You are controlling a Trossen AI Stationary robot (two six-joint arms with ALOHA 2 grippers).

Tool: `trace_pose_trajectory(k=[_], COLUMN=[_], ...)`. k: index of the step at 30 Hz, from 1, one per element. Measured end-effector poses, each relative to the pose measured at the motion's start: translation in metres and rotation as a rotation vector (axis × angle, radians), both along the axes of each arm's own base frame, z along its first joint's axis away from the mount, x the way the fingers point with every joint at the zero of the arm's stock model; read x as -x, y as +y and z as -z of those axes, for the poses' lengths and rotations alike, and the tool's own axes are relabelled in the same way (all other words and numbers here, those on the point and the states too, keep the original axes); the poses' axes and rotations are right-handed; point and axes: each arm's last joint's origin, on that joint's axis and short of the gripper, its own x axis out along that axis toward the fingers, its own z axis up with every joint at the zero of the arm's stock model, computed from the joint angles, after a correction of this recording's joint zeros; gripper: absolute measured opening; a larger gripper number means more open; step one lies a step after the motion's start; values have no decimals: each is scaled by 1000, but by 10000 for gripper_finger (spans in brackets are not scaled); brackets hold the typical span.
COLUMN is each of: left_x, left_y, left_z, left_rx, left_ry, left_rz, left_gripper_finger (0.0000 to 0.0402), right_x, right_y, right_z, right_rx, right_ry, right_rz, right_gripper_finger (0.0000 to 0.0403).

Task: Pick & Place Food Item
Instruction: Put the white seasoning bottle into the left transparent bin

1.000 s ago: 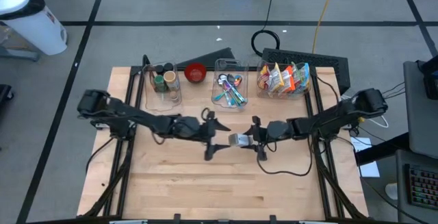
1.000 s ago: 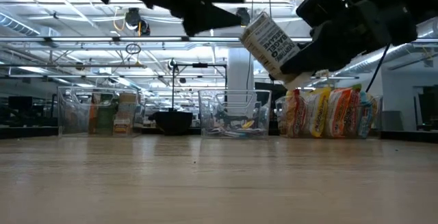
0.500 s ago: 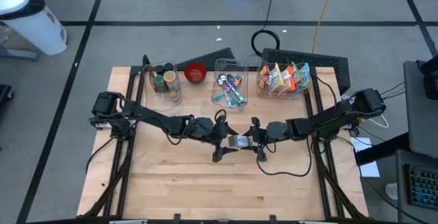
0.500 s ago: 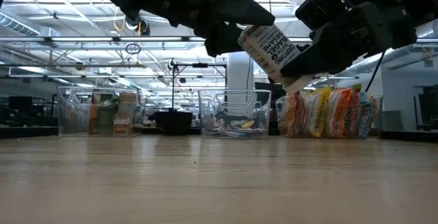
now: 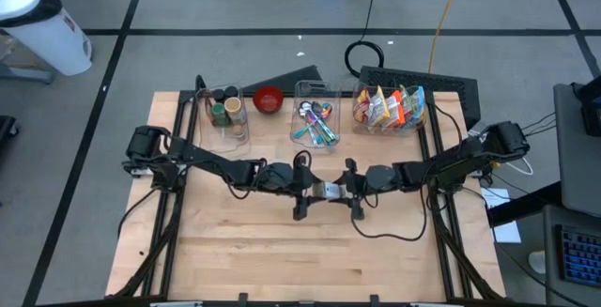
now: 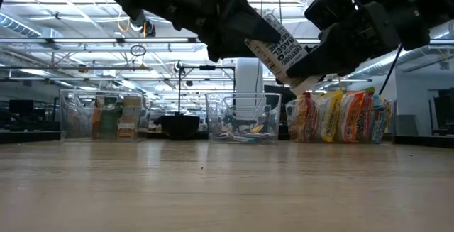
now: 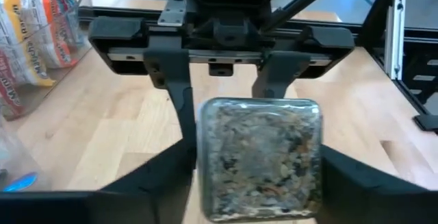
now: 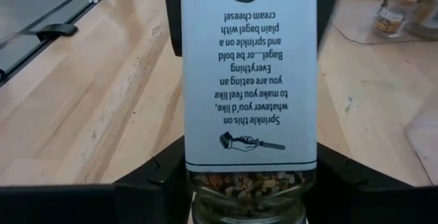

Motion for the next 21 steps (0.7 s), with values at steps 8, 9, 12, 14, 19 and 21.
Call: trace_pose_trajectory(k=[8,9,12,14,19,21], left_x=[0,0,0,0,2,6], left_y=[0,1,1,1,3,5], left_z=[-1,-1,-1,-1,-10,-17], left_rx=[-23,-21,-21,-25,-35,-51], left_ry=[-6,-10,-16,-15,-41,-31], left_rz=[0,3,2,2,-6,-5], left_gripper_finger=[205,205,205,205,205,205], right_x=[0,0,0,0,5,8], right_y=[0,0,0,0,-1,-2], right_z=[0,-1,-1,-2,-10,-14], right_rx=[6,12,22,33,33,34], right_ry=[-3,-10,-17,-16,-16,-20], right_rz=[11,16,10,6,7,12], right_gripper_finger=[214,223,241,248,252,250])
